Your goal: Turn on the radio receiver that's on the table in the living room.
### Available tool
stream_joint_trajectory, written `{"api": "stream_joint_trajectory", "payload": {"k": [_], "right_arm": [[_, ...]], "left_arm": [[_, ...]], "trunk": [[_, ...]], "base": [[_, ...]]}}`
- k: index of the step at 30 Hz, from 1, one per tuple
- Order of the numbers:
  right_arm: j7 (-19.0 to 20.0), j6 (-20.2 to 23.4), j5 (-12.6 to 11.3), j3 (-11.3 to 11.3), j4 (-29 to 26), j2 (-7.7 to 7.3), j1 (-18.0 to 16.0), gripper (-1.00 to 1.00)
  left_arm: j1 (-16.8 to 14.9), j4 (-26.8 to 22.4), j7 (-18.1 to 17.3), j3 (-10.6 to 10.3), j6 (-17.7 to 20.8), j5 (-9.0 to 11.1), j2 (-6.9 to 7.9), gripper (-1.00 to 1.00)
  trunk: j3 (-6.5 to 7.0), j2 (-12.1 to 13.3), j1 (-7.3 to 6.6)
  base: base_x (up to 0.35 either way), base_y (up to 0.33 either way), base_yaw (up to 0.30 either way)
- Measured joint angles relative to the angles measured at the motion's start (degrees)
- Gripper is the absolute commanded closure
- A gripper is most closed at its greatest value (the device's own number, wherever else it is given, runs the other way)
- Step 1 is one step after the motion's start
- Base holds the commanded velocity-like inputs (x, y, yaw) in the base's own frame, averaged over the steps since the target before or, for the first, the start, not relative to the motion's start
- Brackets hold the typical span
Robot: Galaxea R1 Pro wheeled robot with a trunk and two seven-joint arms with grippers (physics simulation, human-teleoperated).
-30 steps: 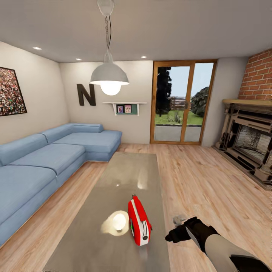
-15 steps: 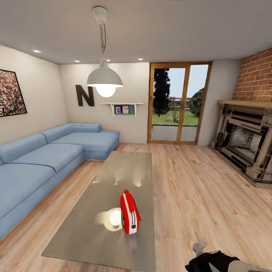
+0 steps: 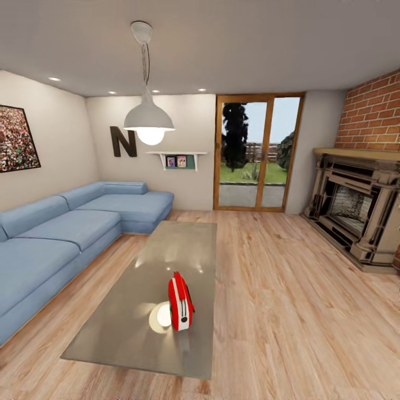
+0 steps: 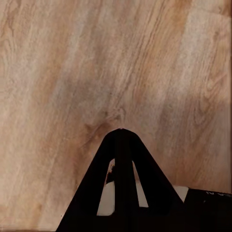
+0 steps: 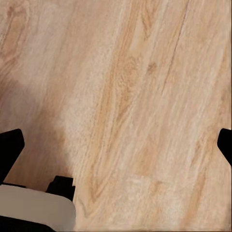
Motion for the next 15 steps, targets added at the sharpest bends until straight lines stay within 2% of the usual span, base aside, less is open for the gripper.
{"api": "stream_joint_trajectory", "payload": {"k": [2,3,7,15], "right_arm": [[-3.7,-0.7,0.0,0.0,0.0,0.2,0.9,-1.0],[-4.1,-0.7,0.0,0.0,0.0,0.25,1.0,-1.0],[-5.4,-0.6,0.1,0.1,0.0,0.49,1.3,-1.0],[-5.6,-0.4,0.1,0.2,0.0,0.8,1.3,-1.0]], "left_arm": [[0.0,0.7,0.0,-0.1,-0.4,-0.3,-0.19,1.0],[0.0,0.8,0.0,-0.1,-0.4,-0.4,-0.21,1.0],[0.0,1.0,0.0,-0.1,-0.5,-0.4,-0.31,1.0],[0.0,1.0,0.5,0.1,-0.5,-0.5,-0.74,1.0]], "trunk": [[0.01,0.0,-0.01],[0.01,0.0,-0.01],[0.01,0.0,-0.01],[0.01,0.0,-0.01]], "base": [[-0.029,-0.022,0.0],[-0.02,-0.015,0.0],[-0.007,-0.005,0.0],[0.0,0.0,0.0]]}}
